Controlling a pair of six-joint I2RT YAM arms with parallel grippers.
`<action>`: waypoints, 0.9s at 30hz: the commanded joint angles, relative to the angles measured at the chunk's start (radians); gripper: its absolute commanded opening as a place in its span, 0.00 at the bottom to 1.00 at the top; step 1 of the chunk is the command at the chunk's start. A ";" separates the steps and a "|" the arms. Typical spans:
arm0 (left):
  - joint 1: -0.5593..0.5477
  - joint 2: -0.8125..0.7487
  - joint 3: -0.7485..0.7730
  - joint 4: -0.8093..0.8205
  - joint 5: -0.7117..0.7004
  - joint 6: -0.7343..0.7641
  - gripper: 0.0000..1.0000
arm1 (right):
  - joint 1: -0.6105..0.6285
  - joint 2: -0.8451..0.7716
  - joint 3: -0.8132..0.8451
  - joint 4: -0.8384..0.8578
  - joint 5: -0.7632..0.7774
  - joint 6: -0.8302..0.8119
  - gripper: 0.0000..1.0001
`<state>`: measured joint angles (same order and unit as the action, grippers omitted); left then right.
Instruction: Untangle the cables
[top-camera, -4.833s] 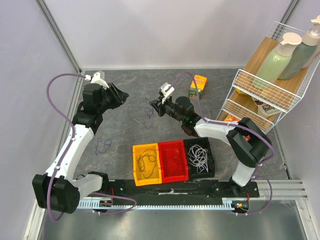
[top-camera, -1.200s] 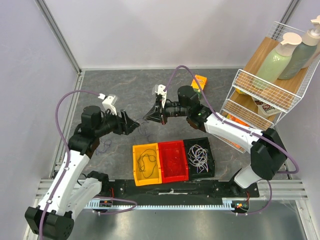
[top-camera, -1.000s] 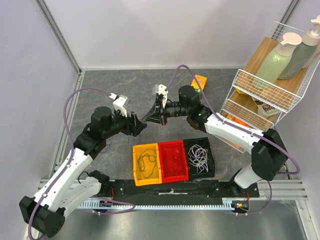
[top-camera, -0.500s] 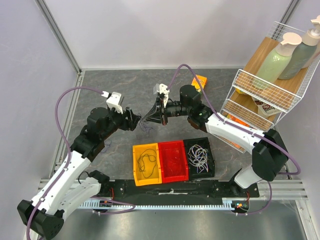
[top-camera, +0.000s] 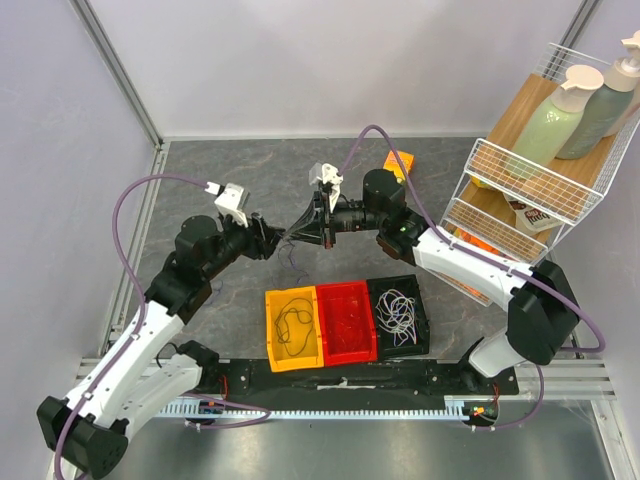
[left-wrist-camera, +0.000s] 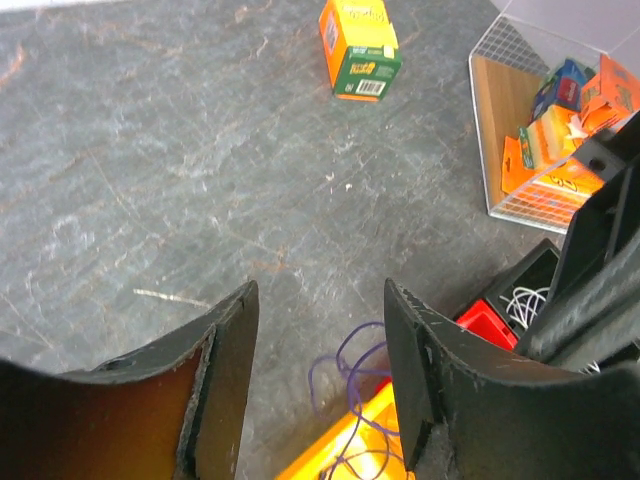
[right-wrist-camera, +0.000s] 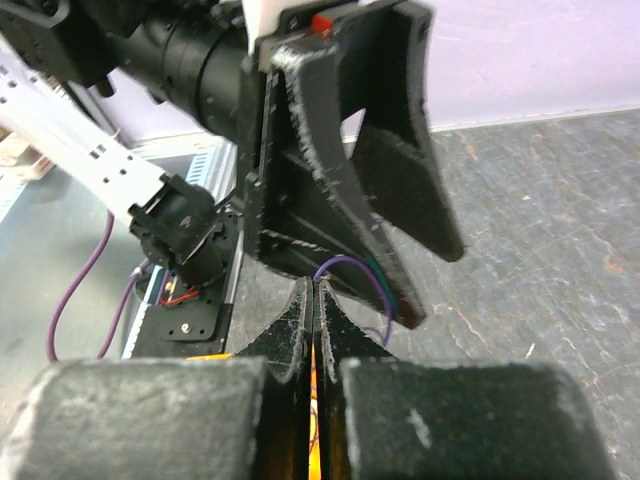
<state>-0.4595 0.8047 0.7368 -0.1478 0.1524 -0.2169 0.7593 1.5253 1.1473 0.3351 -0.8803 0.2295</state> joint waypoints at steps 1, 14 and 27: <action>-0.001 -0.076 -0.008 -0.099 -0.021 -0.081 0.59 | 0.003 -0.044 0.017 0.024 0.124 0.042 0.00; -0.002 -0.428 -0.206 0.096 0.039 -0.145 0.61 | 0.003 -0.002 0.083 0.030 0.271 0.286 0.00; -0.002 -0.185 -0.115 -0.039 -0.103 -0.381 0.75 | 0.011 -0.002 0.097 0.016 0.308 0.366 0.00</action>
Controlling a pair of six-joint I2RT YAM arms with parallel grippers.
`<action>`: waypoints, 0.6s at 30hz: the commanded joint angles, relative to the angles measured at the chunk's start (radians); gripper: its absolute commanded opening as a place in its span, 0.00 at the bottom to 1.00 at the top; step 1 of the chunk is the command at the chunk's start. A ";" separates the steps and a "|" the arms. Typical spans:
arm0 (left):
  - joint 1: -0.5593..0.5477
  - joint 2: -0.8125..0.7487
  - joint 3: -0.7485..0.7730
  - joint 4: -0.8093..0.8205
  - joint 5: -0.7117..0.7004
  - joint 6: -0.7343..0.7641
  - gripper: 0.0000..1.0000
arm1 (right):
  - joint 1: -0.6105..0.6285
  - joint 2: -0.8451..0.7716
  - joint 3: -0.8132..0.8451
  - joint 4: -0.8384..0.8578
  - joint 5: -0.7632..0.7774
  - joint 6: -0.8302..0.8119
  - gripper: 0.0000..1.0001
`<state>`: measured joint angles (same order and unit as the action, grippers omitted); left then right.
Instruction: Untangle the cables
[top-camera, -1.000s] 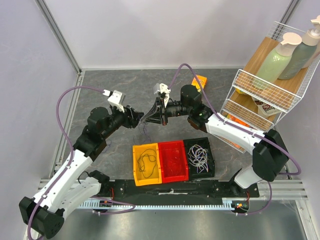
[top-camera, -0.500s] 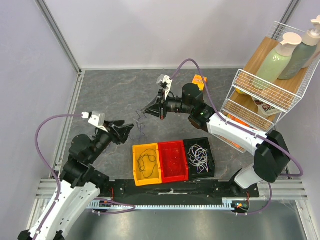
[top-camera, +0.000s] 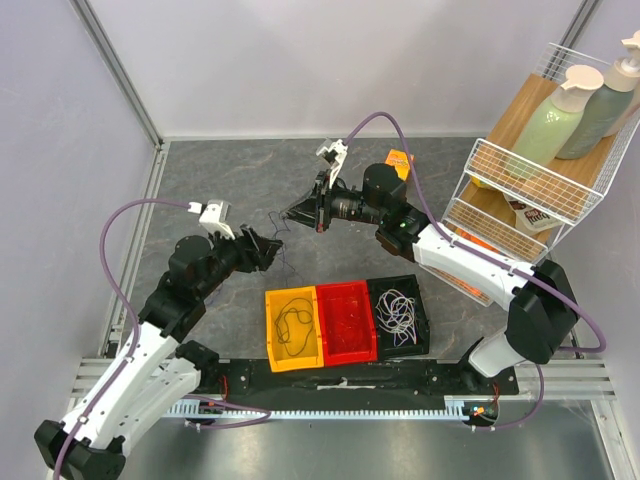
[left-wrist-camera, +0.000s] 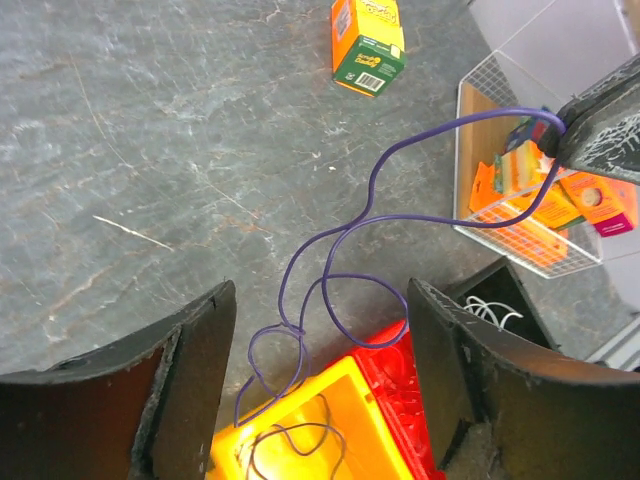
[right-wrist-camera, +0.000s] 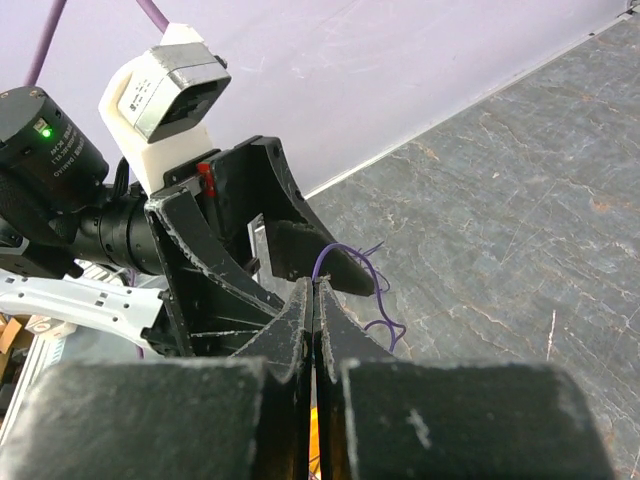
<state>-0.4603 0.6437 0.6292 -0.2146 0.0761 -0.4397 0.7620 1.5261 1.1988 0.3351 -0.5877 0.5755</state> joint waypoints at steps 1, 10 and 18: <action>-0.001 -0.024 -0.017 0.040 -0.019 -0.180 0.71 | 0.008 -0.003 0.045 0.015 0.015 0.017 0.00; 0.000 0.089 0.010 0.070 0.036 -0.218 0.45 | 0.025 -0.018 0.045 0.002 0.032 0.001 0.00; 0.000 0.125 0.024 0.078 0.109 -0.205 0.07 | 0.034 -0.026 0.038 0.004 0.057 -0.020 0.00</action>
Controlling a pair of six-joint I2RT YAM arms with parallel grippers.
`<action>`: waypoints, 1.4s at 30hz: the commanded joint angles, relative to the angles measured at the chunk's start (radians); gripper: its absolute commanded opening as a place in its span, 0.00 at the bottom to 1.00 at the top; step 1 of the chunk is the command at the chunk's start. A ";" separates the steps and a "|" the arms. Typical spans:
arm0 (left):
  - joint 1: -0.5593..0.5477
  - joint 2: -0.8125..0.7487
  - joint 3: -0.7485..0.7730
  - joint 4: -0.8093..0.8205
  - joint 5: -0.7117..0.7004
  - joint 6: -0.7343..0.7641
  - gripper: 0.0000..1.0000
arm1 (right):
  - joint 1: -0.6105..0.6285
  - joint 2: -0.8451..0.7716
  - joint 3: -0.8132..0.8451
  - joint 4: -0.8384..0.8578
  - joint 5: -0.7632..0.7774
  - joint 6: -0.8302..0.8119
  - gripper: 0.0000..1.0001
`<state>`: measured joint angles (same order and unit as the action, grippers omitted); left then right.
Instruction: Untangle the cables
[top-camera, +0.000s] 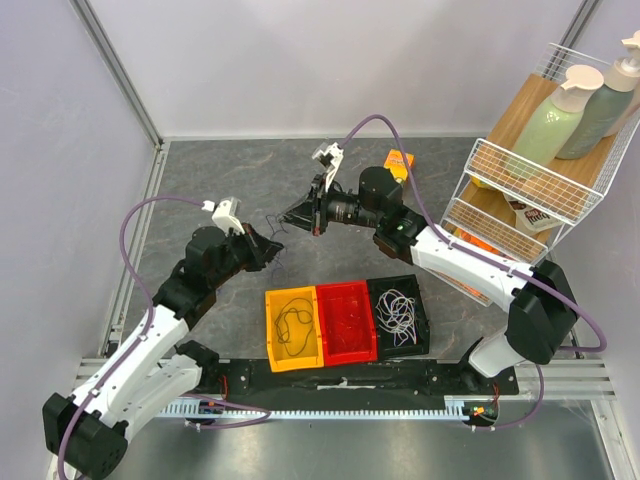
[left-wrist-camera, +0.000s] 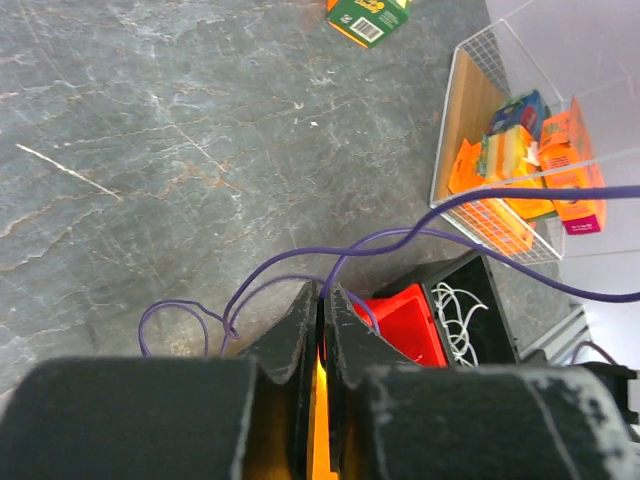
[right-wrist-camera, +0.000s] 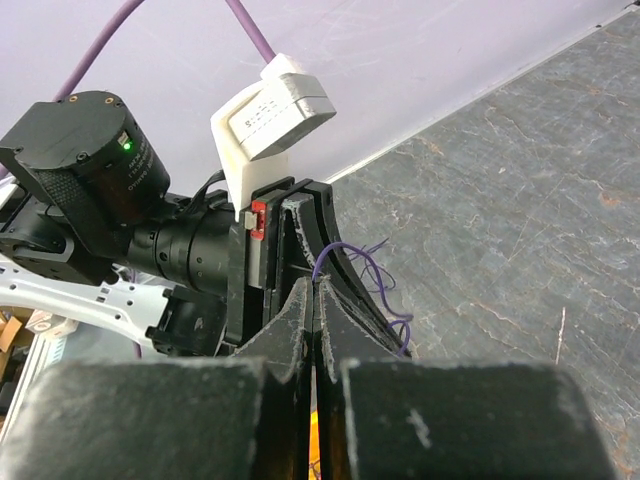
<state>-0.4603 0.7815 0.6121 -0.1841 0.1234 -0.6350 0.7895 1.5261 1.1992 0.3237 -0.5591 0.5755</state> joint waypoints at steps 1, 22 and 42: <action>-0.001 -0.019 0.041 0.048 0.080 -0.002 0.05 | 0.007 -0.027 0.033 0.011 0.050 -0.028 0.00; 0.000 -0.134 0.483 -0.233 0.239 0.135 0.02 | 0.033 -0.055 -0.084 -0.054 0.531 -0.327 0.65; -0.001 -0.175 0.490 -0.327 0.449 -0.146 0.02 | -0.041 0.078 -0.248 0.184 0.702 -0.341 0.77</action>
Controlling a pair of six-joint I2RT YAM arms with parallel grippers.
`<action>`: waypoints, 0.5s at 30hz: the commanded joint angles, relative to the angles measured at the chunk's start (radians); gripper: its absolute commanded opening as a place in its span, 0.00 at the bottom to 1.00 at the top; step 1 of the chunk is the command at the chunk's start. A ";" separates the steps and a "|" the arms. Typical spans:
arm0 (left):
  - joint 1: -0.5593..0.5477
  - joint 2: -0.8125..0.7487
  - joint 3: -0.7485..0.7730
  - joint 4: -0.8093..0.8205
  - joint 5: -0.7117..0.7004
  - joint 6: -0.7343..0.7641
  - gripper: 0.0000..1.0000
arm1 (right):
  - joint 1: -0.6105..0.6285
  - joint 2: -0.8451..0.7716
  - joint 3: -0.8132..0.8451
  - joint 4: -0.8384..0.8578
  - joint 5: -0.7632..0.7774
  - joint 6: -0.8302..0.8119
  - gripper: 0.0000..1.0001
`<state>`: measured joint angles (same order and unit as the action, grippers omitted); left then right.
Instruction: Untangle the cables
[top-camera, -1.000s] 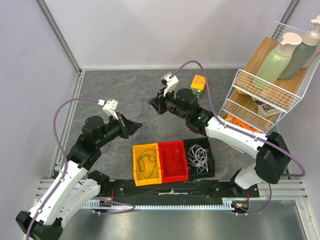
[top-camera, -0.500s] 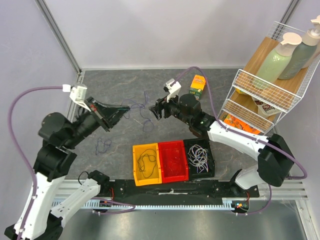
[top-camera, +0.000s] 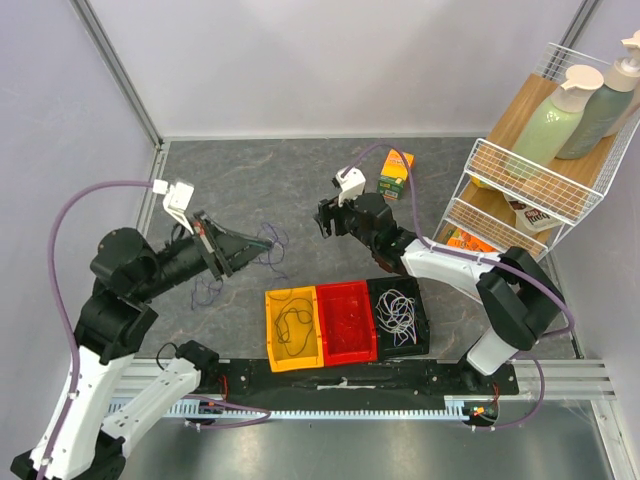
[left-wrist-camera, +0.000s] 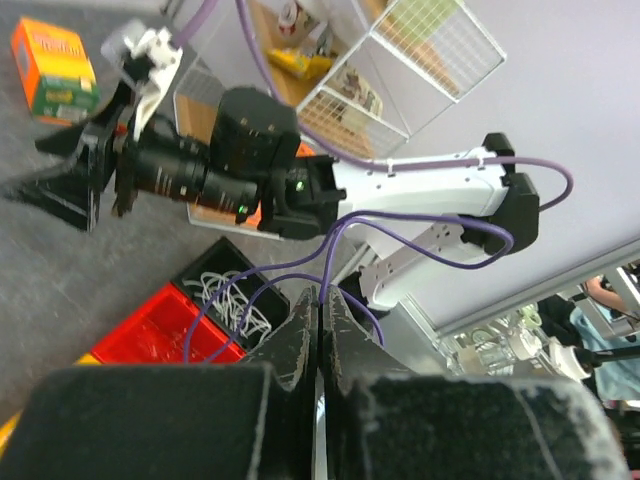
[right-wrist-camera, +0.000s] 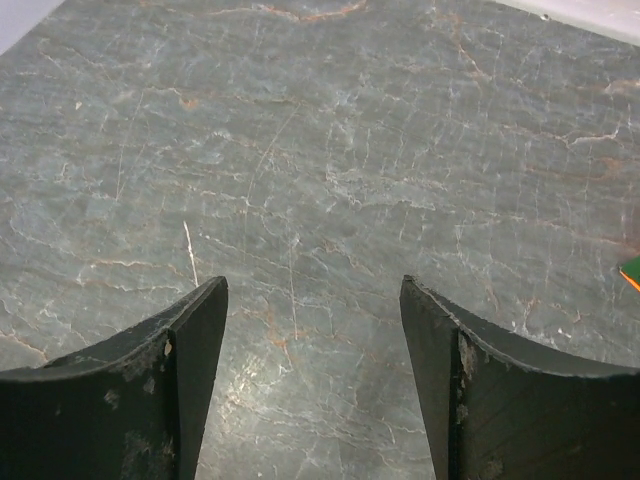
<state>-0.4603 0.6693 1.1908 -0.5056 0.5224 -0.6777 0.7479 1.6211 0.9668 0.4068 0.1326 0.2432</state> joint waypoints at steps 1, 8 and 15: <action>0.000 -0.083 -0.130 -0.002 0.045 -0.118 0.02 | -0.001 -0.021 -0.023 0.110 0.012 -0.008 0.77; -0.001 -0.189 -0.426 0.018 0.077 -0.226 0.02 | -0.015 -0.027 -0.040 0.124 0.015 -0.009 0.77; 0.000 -0.326 -0.658 0.027 0.033 -0.307 0.02 | -0.015 -0.021 -0.040 0.135 0.001 -0.007 0.77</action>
<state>-0.4603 0.4084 0.6041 -0.5159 0.5537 -0.8932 0.7353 1.6222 0.9279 0.4786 0.1329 0.2424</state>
